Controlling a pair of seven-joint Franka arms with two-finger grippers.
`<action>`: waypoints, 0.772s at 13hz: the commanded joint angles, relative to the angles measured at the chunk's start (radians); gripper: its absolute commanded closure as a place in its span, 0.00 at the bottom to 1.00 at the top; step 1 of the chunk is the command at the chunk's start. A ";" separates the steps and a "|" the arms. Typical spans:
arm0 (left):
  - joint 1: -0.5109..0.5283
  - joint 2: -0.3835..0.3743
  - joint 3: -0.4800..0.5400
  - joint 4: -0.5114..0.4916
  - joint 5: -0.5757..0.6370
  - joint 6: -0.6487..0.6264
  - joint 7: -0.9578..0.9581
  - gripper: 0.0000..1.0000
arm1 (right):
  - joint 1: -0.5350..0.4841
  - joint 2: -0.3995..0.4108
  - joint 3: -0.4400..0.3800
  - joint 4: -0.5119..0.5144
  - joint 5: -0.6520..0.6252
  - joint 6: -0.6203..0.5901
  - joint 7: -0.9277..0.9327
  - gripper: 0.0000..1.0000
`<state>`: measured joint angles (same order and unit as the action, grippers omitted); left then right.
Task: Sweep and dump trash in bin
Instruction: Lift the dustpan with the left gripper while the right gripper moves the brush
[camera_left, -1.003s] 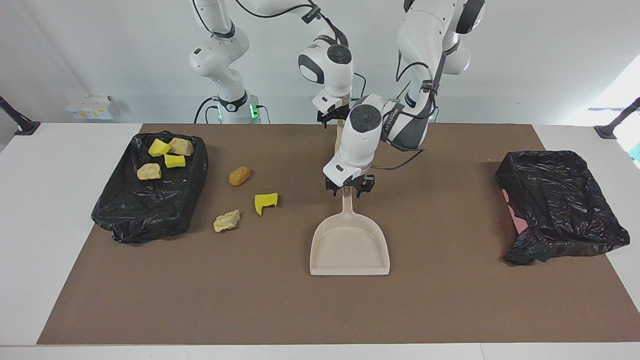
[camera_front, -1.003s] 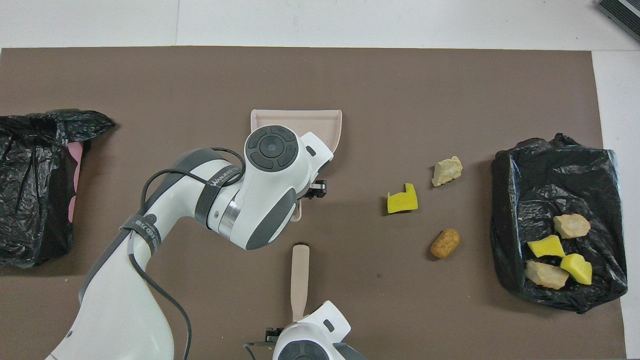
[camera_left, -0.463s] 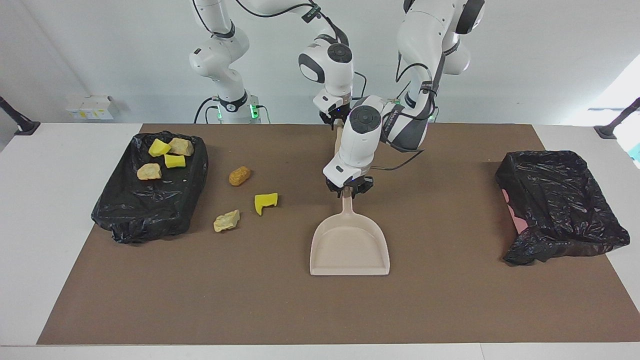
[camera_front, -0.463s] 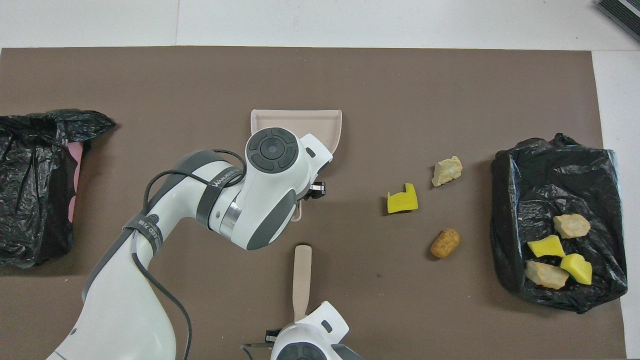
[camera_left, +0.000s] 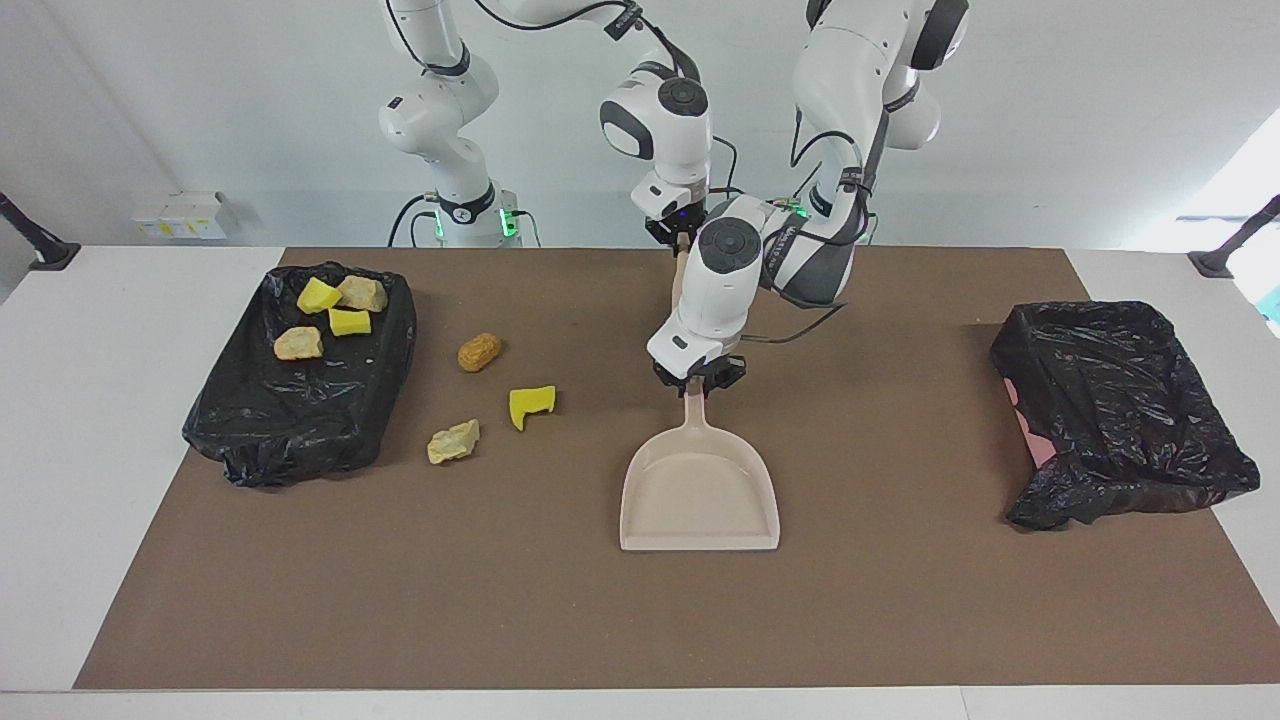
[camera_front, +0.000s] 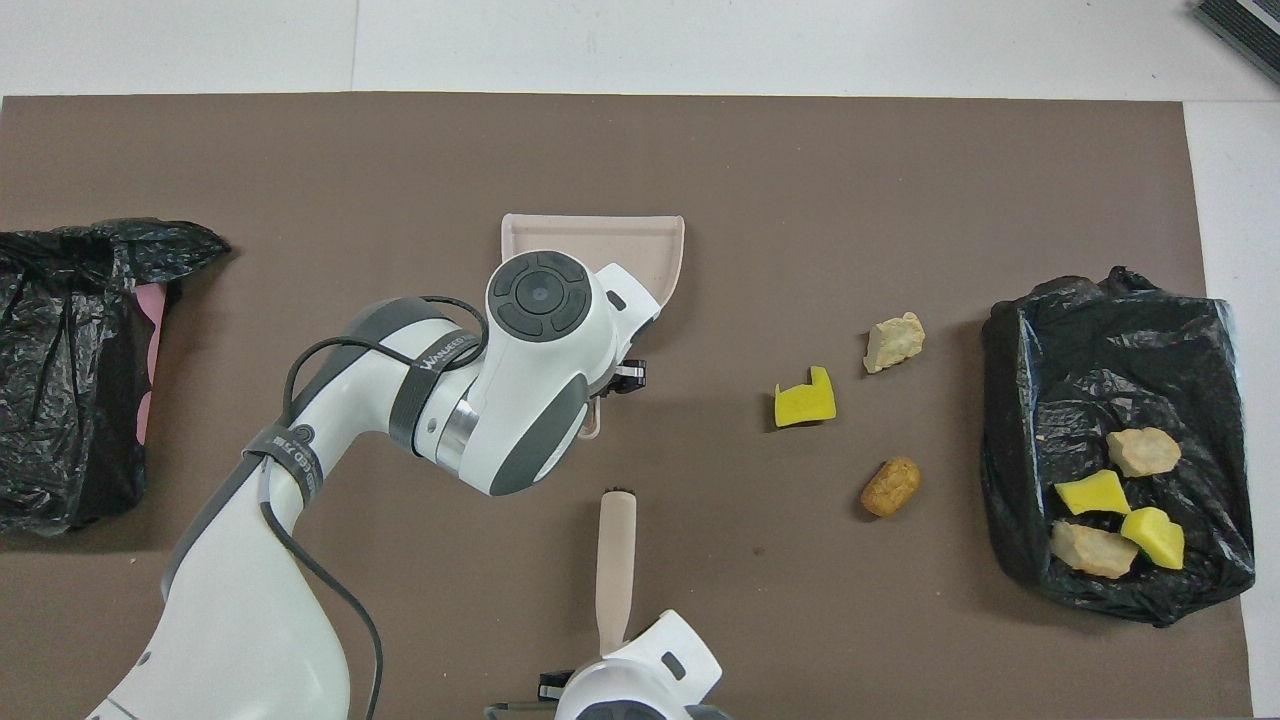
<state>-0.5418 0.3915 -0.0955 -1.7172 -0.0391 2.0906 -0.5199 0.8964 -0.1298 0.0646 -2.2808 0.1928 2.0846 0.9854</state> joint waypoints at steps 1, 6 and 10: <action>0.014 -0.026 0.014 0.008 0.002 0.003 0.003 1.00 | -0.092 -0.144 0.000 -0.023 0.008 -0.176 -0.039 1.00; 0.123 -0.100 0.014 0.002 0.005 -0.098 0.345 1.00 | -0.227 -0.174 0.000 -0.026 -0.136 -0.435 -0.008 1.00; 0.195 -0.163 0.016 -0.010 0.005 -0.217 0.729 1.00 | -0.341 -0.168 0.001 -0.037 -0.335 -0.505 -0.022 1.00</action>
<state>-0.3660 0.2796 -0.0739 -1.7002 -0.0368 1.9201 0.0686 0.6117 -0.2936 0.0555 -2.3087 -0.0792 1.5967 0.9763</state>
